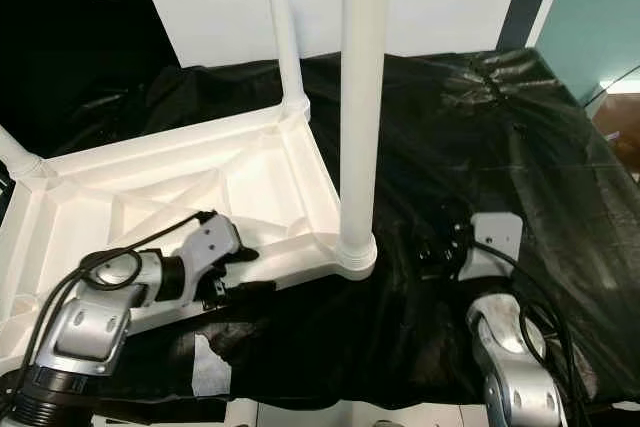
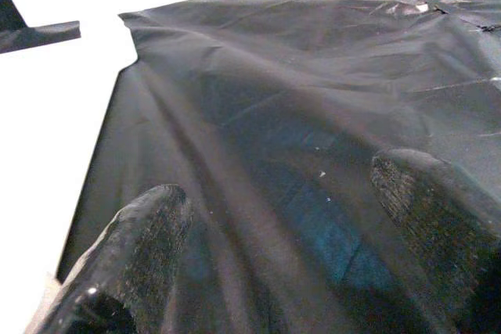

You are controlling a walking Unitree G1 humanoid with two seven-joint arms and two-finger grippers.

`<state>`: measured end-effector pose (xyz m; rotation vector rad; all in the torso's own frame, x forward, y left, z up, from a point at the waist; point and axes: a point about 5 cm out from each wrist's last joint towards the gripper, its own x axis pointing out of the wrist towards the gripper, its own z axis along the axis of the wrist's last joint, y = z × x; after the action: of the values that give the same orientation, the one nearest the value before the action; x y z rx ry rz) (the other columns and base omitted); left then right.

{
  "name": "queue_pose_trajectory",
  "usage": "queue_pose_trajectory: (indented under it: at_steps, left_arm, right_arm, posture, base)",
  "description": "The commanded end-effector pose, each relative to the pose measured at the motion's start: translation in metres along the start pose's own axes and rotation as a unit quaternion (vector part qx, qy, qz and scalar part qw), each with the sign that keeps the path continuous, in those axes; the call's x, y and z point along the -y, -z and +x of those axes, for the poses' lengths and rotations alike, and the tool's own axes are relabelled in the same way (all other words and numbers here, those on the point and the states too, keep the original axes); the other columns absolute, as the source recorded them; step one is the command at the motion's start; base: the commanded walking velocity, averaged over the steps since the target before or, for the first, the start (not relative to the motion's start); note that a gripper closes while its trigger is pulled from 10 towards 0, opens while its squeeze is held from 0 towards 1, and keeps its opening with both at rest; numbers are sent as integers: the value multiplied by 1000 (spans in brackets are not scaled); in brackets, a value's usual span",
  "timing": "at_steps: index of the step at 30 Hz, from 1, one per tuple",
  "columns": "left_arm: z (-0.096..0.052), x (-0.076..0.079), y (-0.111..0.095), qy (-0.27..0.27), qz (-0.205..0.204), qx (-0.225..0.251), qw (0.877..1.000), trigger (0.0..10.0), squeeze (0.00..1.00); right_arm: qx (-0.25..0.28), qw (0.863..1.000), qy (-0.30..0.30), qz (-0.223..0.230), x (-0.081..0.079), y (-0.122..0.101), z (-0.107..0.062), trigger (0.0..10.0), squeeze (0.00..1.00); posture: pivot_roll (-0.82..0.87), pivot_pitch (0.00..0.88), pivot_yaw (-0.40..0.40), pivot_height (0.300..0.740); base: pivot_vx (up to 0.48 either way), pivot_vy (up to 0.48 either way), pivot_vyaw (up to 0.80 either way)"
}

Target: Building children table

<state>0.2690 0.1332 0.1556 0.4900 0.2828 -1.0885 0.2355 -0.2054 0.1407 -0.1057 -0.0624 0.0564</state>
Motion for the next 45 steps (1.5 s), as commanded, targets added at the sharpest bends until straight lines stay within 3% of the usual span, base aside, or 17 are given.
queue_pose_trajectory:
  at_steps: [1, 3, 4, 5, 7, 8, 10, 17, 29, 30, 35, 39, 42, 43, 44, 45]
  left_arm:
    - [-12, -11, -10, -92, -5, 50, 994, 10000, 0]
    - [-12, -11, -10, -92, -5, 50, 994, 10000, 0]
    - [-18, -11, -15, -87, -21, 81, 993, 10000, 0]
    - [-18, -11, -15, -87, -21, 81, 993, 10000, 0]
    - [-25, -9, -19, -80, -36, 112, 990, 10000, 0]
    - [-25, -9, -19, -80, -36, 112, 990, 10000, 0]
    - [-24, -7, -16, -88, -54, 120, 987, 10000, 0]
    - [-18, -2, -14, -101, -71, 131, 984, 10000, 0]
    - [-12, 15, -16, -88, -86, 168, 978, 10000, 0]
    - [-10, 20, -17, -77, -87, 174, 978, 10000, 0]
    - [-8, 24, -17, -68, -86, 178, 978, 10000, 0]
    - [-4, 33, -21, -59, -94, 193, 975, 10000, 0]
    - [-4, 35, -21, -58, -94, 193, 975, 10000, 0]
    - [-3, 37, -21, -56, -93, 192, 975, 10000, 0]
    - [-2, 41, -22, -53, -84, 192, 976, 10000, 0]
    - [-2, 41, -22, -53, -84, 192, 976, 10000, 0]
  right_arm:
    - [8, 999, -32, 7, -5, -5, -8, 10000, 0]
    - [8, 999, -32, 7, -5, -5, -8, 10000, 0]
    - [4, 998, -59, 9, -10, -5, -15, 10000, 0]
    - [4, 998, -59, 9, -10, -5, -15, 10000, 0]
    - [-9, 992, -123, 15, -22, -6, -27, 10000, 0]
    - [-9, 992, -123, 15, -22, -6, -27, 10000, 0]
    - [-17, 983, -180, 19, -30, -9, -31, 10000, 0]
    - [-20, 971, -238, 15, -39, -13, -30, 10000, 0]
    - [9, 957, -289, -6, -44, -21, 8, 10000, 0]
    - [14, 955, -297, -7, -45, -22, 17, 10000, 0]
    - [16, 951, -309, -13, -50, -22, 24, 10000, 0]
    - [20, 935, -351, -37, -59, -18, 39, 9961, 0]
    - [21, 933, -357, -41, -59, -18, 40, 9961, 0]
    - [22, 931, -361, -42, -59, -18, 43, 3922, 0]
    - [23, 929, -366, -47, -59, -18, 46, 0, 0]
    - [23, 929, -366, -47, -59, -18, 46, 0, 0]
  posture:
    - [-77, 68, 64, 740]
    - [-77, 68, 64, 740]
    - [-72, 68, 60, 740]
    - [-72, 68, 60, 740]
    - [-70, 71, 59, 740]
    - [-70, 71, 59, 740]
    - [-69, 71, 56, 740]
    - [-66, 69, 51, 740]
    - [-48, 61, 46, 740]
    - [-46, 59, 44, 740]
    - [-39, 54, 38, 740]
    - [-29, 39, 20, 740]
    - [-29, 39, 20, 740]
    - [-25, 36, 13, 740]
    - [-23, 34, 7, 740]
    - [-23, 34, 7, 740]
  base:
    - [0, 0, 0]
    - [0, 0, 0]
    - [0, 0, 0]
    - [0, 0, 0]
    - [0, 0, 0]
    - [0, 0, 0]
    - [0, 0, 0]
    - [0, 0, 0]
    - [0, 0, 0]
    - [0, 0, 0]
    - [0, 0, 0]
    - [0, 0, 0]
    - [0, 0, 0]
    - [0, 0, 0]
    - [0, 0, 0]
    - [0, 0, 0]
